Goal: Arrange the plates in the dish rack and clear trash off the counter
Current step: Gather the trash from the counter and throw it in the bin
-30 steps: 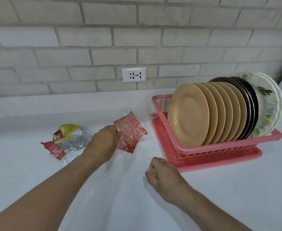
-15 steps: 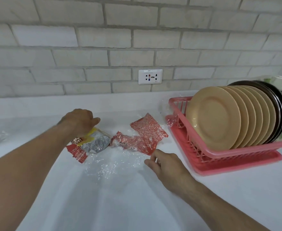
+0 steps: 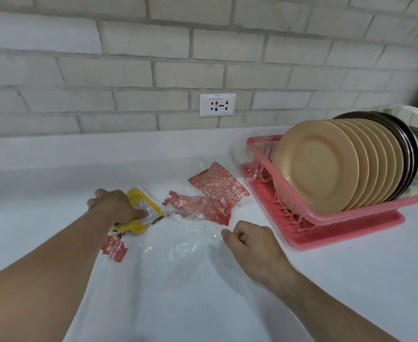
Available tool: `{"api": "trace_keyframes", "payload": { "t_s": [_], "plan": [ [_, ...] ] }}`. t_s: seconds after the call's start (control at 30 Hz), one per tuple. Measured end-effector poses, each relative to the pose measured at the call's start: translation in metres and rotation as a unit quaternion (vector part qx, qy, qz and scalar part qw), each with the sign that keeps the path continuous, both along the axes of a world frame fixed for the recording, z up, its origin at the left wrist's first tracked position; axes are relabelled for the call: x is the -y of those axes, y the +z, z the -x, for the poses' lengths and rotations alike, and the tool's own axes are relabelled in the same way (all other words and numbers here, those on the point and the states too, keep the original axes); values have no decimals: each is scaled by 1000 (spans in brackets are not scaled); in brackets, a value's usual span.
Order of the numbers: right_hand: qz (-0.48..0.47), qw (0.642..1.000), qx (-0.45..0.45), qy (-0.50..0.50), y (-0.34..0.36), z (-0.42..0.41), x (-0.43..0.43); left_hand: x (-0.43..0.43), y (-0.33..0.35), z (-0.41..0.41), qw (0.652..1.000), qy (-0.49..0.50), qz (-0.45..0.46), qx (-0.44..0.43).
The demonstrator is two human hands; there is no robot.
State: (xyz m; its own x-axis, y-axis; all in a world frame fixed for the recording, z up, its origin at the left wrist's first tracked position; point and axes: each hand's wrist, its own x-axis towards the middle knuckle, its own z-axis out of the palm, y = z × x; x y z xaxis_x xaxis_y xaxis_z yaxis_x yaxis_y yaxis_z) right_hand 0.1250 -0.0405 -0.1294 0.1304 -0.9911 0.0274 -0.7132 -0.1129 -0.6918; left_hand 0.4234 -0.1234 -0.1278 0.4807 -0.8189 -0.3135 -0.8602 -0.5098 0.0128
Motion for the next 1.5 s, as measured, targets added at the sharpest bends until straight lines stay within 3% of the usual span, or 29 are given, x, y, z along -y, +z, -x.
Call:
{"api": "trace_keyframes", "payload": {
  "t_s": [0.3,0.5,0.67,0.77,0.9,1.0,1.2,1.33,1.43,1.5],
  "plan": [
    [1,1000,15,-8,2,19,-9,-4,32,6,969,17,233,-85],
    [9,999,41,16,7,39,-18,-37,87,46,905,-23,419,-69],
    [6,996,48,69,14,79,-33,-64,108,100,847,-71,517,-105],
    [-13,993,31,113,17,108,-44,-85,110,148,840,-77,520,-135],
    [-32,988,9,151,14,143,-55,-120,97,214,882,-69,418,-204],
    [-50,982,-3,181,12,166,-62,-141,76,250,904,-105,364,-199],
    [-67,981,-10,182,11,218,-78,-173,51,304,869,-97,386,-293],
    [-85,982,-18,169,8,245,-85,-179,42,328,875,-133,369,-285],
    [-149,978,39,141,10,258,-95,-184,35,342,873,-147,359,-295],
    [-170,976,41,131,12,264,-102,-187,29,346,883,-171,355,-256]
  ]
}}
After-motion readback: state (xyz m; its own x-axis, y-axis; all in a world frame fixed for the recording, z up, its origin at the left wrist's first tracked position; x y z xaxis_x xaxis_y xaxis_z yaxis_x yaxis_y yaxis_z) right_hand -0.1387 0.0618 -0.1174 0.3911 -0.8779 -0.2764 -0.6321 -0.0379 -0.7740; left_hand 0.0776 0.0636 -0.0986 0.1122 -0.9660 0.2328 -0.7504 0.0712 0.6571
